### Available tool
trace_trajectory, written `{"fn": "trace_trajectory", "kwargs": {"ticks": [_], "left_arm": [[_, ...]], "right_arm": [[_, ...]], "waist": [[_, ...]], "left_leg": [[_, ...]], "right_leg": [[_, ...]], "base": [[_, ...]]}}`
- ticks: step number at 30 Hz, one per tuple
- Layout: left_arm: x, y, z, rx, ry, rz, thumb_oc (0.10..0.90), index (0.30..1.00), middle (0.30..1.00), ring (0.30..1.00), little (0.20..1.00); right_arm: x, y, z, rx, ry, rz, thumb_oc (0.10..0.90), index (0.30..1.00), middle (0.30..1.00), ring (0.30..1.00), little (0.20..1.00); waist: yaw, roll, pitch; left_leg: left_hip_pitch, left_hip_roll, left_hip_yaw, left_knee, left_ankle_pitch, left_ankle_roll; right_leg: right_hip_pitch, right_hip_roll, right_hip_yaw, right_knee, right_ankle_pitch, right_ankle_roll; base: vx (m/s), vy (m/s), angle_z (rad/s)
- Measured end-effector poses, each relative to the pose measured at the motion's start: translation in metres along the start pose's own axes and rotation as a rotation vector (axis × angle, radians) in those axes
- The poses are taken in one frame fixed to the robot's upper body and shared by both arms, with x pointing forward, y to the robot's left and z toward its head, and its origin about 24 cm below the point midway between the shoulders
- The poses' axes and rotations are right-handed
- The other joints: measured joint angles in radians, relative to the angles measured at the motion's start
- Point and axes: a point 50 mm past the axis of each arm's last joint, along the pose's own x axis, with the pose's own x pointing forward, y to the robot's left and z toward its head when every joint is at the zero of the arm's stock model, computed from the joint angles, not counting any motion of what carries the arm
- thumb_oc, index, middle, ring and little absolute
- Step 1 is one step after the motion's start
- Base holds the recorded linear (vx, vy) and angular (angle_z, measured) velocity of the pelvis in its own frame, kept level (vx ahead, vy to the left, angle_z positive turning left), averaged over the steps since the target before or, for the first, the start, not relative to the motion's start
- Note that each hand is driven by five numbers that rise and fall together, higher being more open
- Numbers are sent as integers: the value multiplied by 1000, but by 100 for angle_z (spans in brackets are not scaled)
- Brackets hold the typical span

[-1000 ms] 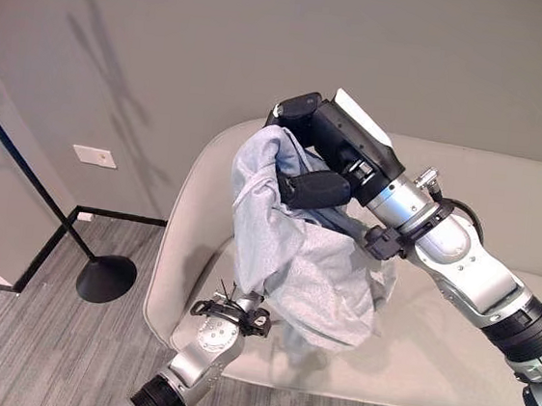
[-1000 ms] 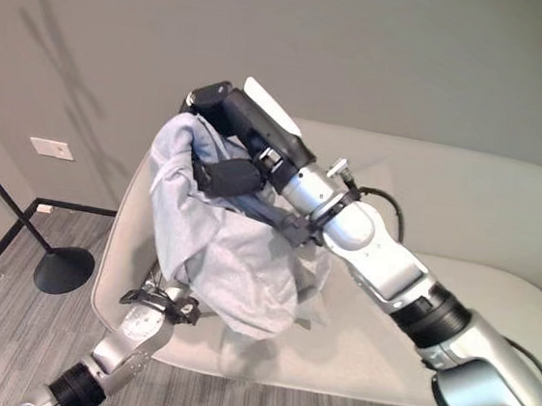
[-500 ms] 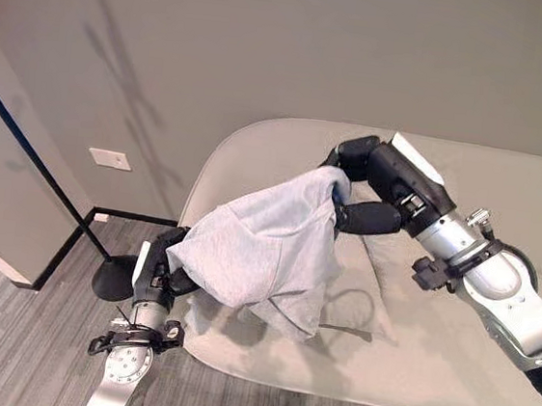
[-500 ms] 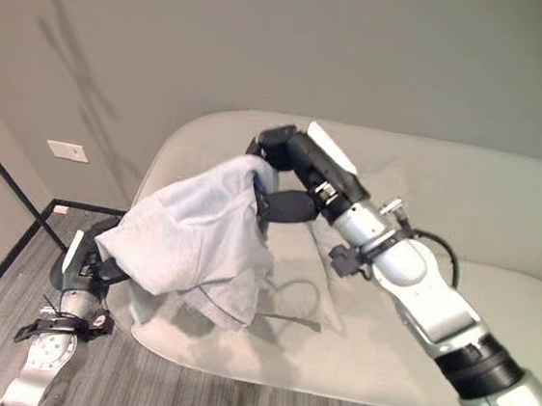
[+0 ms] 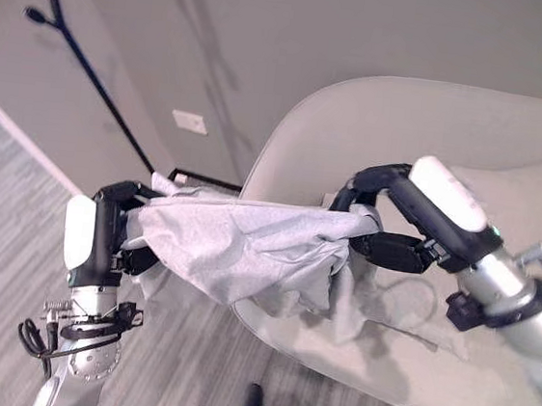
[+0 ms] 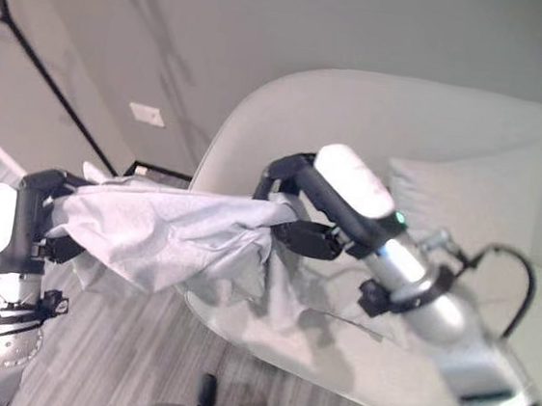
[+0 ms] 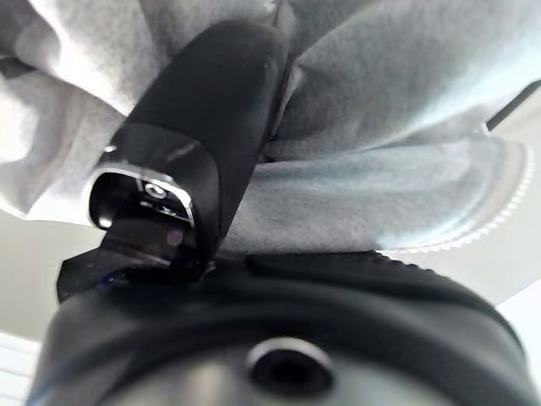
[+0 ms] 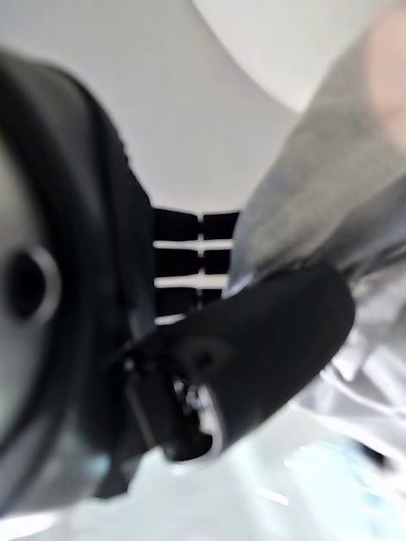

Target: Hang the clothes on the sofa on the clothes rack.

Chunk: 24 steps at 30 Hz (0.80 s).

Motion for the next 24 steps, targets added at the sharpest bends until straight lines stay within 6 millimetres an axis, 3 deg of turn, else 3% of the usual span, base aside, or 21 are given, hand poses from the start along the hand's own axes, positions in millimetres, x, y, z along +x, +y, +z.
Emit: {"fn": "trace_trajectory", "kwargs": {"ticks": [2,4,6,7,8,9,10,11,12,13,14,15,16,17,18,19,20,21,22,23,24], "left_arm": [[2,-8,5,-31,-22,-11,400,300,300,300,300],[7,-26,9,-117,-13,-23,400,300,300,300,300],[5,-46,15,-202,20,-47,400,300,300,300,300],[1,-54,18,-260,47,-72,400,300,300,300,300],[2,-58,18,-274,63,-92,400,300,300,300,300],[2,-63,14,-287,97,-123,400,300,300,300,300],[0,-67,10,-299,136,-154,400,300,300,300,300],[-4,-78,8,-323,167,-243,400,300,300,300,300],[-14,-86,11,-331,162,-334,400,300,300,300,300],[-19,-82,5,-298,174,-360,400,300,300,300,300],[-12,-77,1,-264,153,-361,400,300,300,300,300],[-15,-77,11,-246,81,-460,400,300,300,300,300],[-14,-68,12,-204,24,-489,400,300,300,300,300],[-16,-66,11,-229,51,-410,400,300,300,300,300],[-21,-71,6,-269,159,-323,400,300,300,300,300],[-28,-65,-1,-236,198,-313,400,300,300,300,300],[-31,-58,-9,-187,201,-327,400,300,300,300,300],[-30,-55,-13,-149,193,-362,400,300,300,300,300],[-36,-60,-14,-151,209,-402,400,300,300,300,300],[-46,-70,-17,-176,262,-417,400,300,300,300,300],[-37,-69,-15,-158,207,-437,400,300,300,300,300]], "right_arm": [[-4,4,-3,16,42,-71,400,300,300,300,300],[-9,14,-13,93,128,-195,400,300,300,300,300],[-13,14,-23,55,193,-184,400,300,300,300,300],[-15,20,-28,66,234,-193,400,300,300,300,300],[-17,30,-31,101,271,-209,400,300,300,300,300],[-22,44,-33,156,325,-212,400,300,300,300,300],[-24,54,-32,199,363,-218,400,300,300,300,300],[-34,66,-33,227,440,-234,400,300,300,300,300],[-51,68,-39,198,522,-234,400,300,300,300,300],[-56,75,-42,197,553,-206,400,300,300,300,300],[-46,73,-37,202,513,-251,400,300,300,300,300],[-44,66,-40,158,535,-293,400,300,300,300,300],[-46,71,-41,151,554,-265,400,300,300,300,300],[-64,81,-34,160,598,-209,400,300,300,300,300],[-73,75,-13,167,552,-208,400,300,300,300,300],[-74,77,-7,176,516,-180,400,300,300,300,300],[-71,76,-8,160,470,-148,400,300,300,300,300],[-66,74,-14,137,444,-137,400,300,300,300,300],[-64,73,-23,110,449,-120,400,300,300,300,300],[-59,77,-31,113,458,-107,400,300,300,300,300],[-60,80,-35,131,484,-138,400,300,300,300,300]], "waist": [[-41,6,3],[-66,8,3],[-82,23,-3],[-86,12,-10],[-93,-27,-7],[-80,-68,-8],[-77,-87,-9],[-41,-107,-2],[-19,-88,-16],[-3,-114,-20],[-2,-140,3],[-9,-156,7],[16,-173,7],[15,-157,8],[-13,-76,40],[-60,-58,45],[-69,-83,39],[-73,-139,32],[-98,-129,25],[-40,-144,34],[-45,-223,44]], "left_leg": [[22,137,-21,56,3,-64],[39,227,-34,49,47,-129],[58,228,-76,-8,197,-106],[79,186,-113,-6,110,-111],[78,131,-115,2,24,-124],[46,72,-121,52,-67,-124],[7,49,-131,127,-116,-118],[-122,24,-125,368,-197,-73],[-126,9,-88,349,-213,-13],[-87,-33,-70,333,-200,23],[-101,-69,-43,416,-210,50],[-112,-296,-19,311,-236,368],[-25,-350,5,190,-170,297],[60,-365,-32,101,-119,293],[124,-293,-127,-26,-53,340],[134,-250,-126,-61,-31,360],[143,-258,-90,-67,-41,288],[152,-313,-85,-75,-42,294],[173,-332,-86,-96,-45,297],[112,-335,-77,88,-190,44],[0,-353,-97,377,-266,304]], "right_leg": [[0,-19,2,32,7,6],[-3,-60,7,69,16,23],[-5,-136,8,90,46,73],[-4,-193,13,87,79,122],[-7,-249,7,90,118,151],[-28,-311,15,116,169,141],[-21,-335,28,114,226,105],[8,-369,27,114,359,48],[30,-403,21,181,393,35],[-19,-420,30,231,254,196],[-66,-396,-38,238,344,68],[-166,-569,-96,347,471,-55],[-181,-618,-178,399,470,-54],[-165,-536,-141,478,317,56],[-207,-218,2,684,-78,57],[-259,-30,-8,745,-161,76],[-321,71,-48,737,-185,95],[-368,99,-19,681,-143,19],[-362,83,-30,623,-113,-26],[-366,107,80,486,-54,-56],[-359,-17,128,439,152,-107]], "base": [[-39,346,23],[-14,294,31],[-13,520,23],[41,613,15],[40,608,26],[44,690,46],[-14,477,72],[-25,505,105],[-64,557,99],[-116,948,64],[-44,968,-17],[-22,1102,-91],[77,942,-92],[110,871,-13],[60,417,96],[35,167,91],[-7,79,61],[76,61,55],[139,12,21],[96,-50,45],[174,-66,41]]}}
